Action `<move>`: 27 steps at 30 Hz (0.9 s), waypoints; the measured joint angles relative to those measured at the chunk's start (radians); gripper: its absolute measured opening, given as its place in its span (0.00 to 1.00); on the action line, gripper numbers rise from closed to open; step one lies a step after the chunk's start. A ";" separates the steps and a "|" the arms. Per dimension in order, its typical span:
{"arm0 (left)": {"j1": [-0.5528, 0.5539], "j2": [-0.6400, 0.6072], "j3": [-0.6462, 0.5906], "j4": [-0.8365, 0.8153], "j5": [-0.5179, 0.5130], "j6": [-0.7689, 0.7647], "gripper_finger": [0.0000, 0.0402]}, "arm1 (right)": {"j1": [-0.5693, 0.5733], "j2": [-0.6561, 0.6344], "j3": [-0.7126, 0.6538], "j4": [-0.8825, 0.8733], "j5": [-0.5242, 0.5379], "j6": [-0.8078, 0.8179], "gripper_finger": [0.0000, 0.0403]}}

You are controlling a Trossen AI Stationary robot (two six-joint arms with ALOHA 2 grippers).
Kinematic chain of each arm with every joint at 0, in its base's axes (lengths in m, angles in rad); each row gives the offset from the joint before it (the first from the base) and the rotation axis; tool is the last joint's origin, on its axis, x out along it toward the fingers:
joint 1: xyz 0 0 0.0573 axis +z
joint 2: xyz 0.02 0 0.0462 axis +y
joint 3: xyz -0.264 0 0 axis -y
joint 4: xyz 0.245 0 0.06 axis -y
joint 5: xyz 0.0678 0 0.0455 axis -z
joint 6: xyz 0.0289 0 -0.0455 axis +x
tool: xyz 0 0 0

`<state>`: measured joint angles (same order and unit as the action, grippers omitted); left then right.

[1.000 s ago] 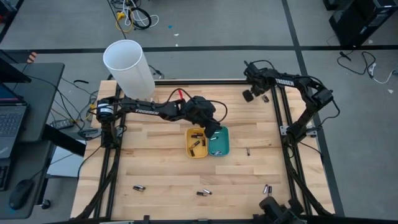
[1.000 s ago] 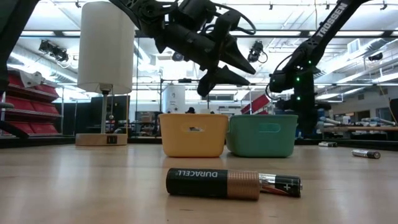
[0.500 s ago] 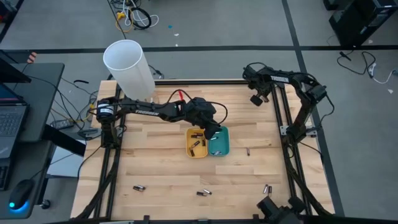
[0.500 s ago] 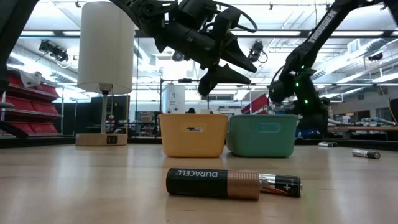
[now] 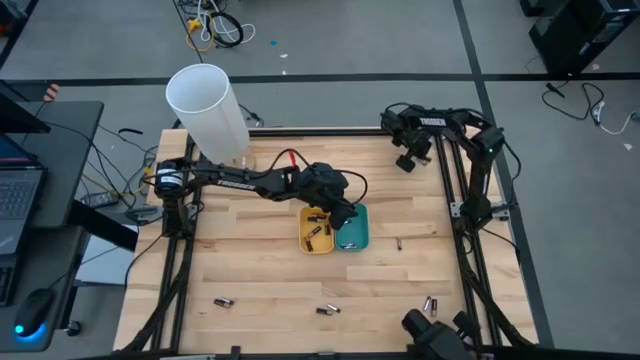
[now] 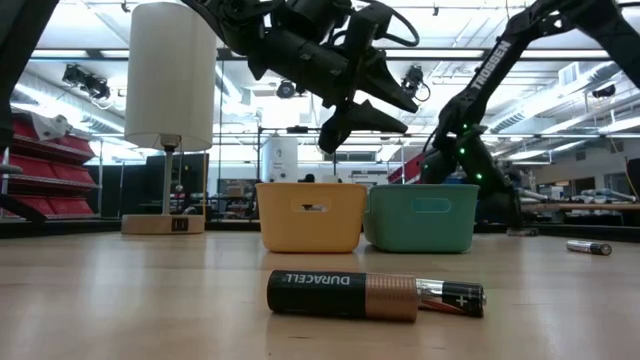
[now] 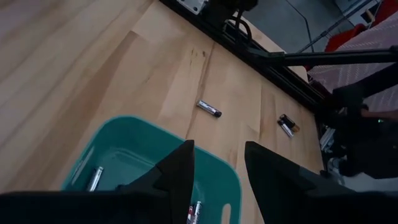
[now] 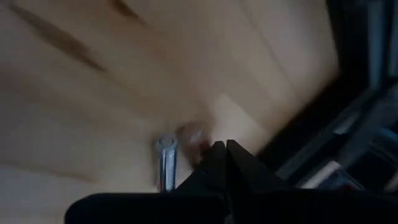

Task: Sort batteries
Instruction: Put the black battery into the yellow bin

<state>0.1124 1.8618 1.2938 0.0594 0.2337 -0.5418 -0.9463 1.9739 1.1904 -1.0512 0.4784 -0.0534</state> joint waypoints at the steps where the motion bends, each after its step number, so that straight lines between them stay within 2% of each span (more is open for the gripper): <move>1: -0.001 0.000 0.000 0.000 -0.001 -0.007 0.39 | 0.002 -0.004 0.000 0.005 -0.027 0.000 0.00; 6: -0.002 0.000 0.000 -0.003 -0.009 -0.013 0.39 | 0.017 -0.029 0.000 -0.006 -0.224 0.009 0.00; 8: -0.002 0.000 0.000 -0.003 -0.018 -0.013 0.39 | 0.043 -0.052 0.000 -0.007 -0.268 0.010 0.00; 14: 0.004 0.000 0.000 0.001 -0.030 -0.012 0.39 | 0.122 -0.181 0.000 -0.007 -0.258 0.016 0.01; 18: 0.016 0.000 0.000 0.002 -0.031 -0.011 0.39 | 0.143 -0.262 0.000 -0.072 -0.189 -0.003 0.04; 23: 0.030 0.000 0.000 0.029 -0.032 0.012 0.39 | 0.147 -0.247 -0.002 -0.192 -0.183 -0.111 0.18; 27: 0.039 0.000 0.000 0.078 -0.032 0.017 0.39 | 0.171 -0.199 -0.038 -0.203 -0.184 -0.130 0.32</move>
<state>0.1510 1.8622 1.2938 0.1373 0.2016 -0.5247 -0.7750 1.7745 1.1528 -1.2539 0.2941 -0.1832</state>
